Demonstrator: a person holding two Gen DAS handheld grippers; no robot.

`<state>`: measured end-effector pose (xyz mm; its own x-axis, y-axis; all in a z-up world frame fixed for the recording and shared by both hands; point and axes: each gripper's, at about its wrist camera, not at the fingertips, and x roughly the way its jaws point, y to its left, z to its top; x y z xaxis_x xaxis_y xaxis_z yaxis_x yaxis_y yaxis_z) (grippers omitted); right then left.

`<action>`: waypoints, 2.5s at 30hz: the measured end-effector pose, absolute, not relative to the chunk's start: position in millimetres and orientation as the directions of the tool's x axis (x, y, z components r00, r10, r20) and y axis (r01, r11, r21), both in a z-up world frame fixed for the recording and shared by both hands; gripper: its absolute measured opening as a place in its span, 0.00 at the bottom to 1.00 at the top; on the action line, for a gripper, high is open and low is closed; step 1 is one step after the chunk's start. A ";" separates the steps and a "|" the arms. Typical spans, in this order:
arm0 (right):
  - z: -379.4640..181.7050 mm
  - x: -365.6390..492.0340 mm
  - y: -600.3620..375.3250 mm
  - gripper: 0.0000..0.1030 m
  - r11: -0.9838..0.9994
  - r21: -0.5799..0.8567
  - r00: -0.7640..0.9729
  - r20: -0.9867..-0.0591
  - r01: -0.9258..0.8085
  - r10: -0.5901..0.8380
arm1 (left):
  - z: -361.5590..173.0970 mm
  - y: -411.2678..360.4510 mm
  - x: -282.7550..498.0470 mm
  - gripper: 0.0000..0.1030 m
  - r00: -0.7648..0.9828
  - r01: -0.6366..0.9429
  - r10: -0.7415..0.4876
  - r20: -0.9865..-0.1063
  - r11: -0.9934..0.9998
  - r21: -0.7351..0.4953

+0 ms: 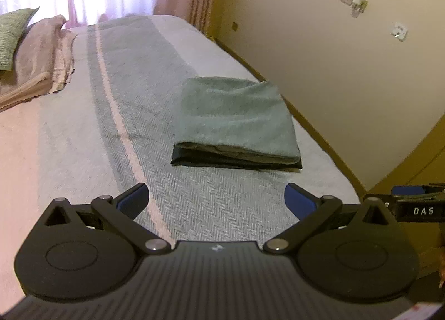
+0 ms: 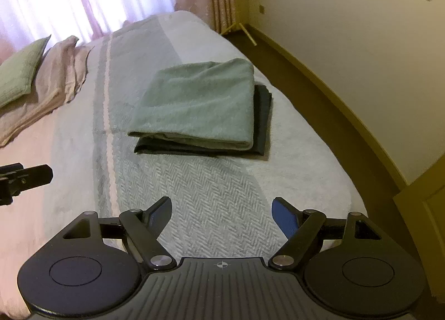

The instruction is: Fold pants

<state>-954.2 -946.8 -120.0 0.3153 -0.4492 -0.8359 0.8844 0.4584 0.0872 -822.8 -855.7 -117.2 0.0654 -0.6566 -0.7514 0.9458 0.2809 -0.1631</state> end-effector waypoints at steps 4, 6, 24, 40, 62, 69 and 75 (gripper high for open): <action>-121.6 -956.6 -951.3 0.74 0.493 0.078 0.325 -0.837 0.866 -0.439 | -120.5 -858.1 -833.0 0.99 0.082 0.935 -0.617 -0.782 0.319 -0.154; -121.1 -957.8 -950.9 0.74 0.496 0.077 0.327 -0.836 0.865 -0.440 | -121.1 -857.4 -835.9 0.99 0.077 0.936 -0.603 -0.794 0.319 -0.151; -98.0 -925.8 -919.9 0.74 0.473 0.037 0.303 -0.810 0.880 -0.501 | -114.8 -845.7 -819.4 0.99 0.096 0.954 -0.570 -0.816 0.288 -0.089; -96.5 -919.7 -924.7 0.74 0.429 0.014 0.267 -0.801 0.903 -0.536 | -114.7 -844.4 -816.5 0.99 0.090 0.956 -0.594 -0.799 0.275 -0.097; -98.6 -911.4 -915.6 0.74 0.445 0.010 0.269 -0.808 0.895 -0.524 | -115.5 -849.0 -820.7 0.99 0.098 0.963 -0.589 -0.802 0.260 -0.074; -97.6 -912.2 -916.8 0.74 0.445 0.011 0.270 -0.807 0.896 -0.526 | -115.7 -851.4 -823.4 0.99 0.094 0.964 -0.587 -0.804 0.256 -0.073; -94.5 -915.6 -918.3 0.74 0.448 0.010 0.271 -0.807 0.894 -0.524 | -115.9 -853.1 -827.6 0.99 0.098 0.965 -0.586 -0.804 0.253 -0.067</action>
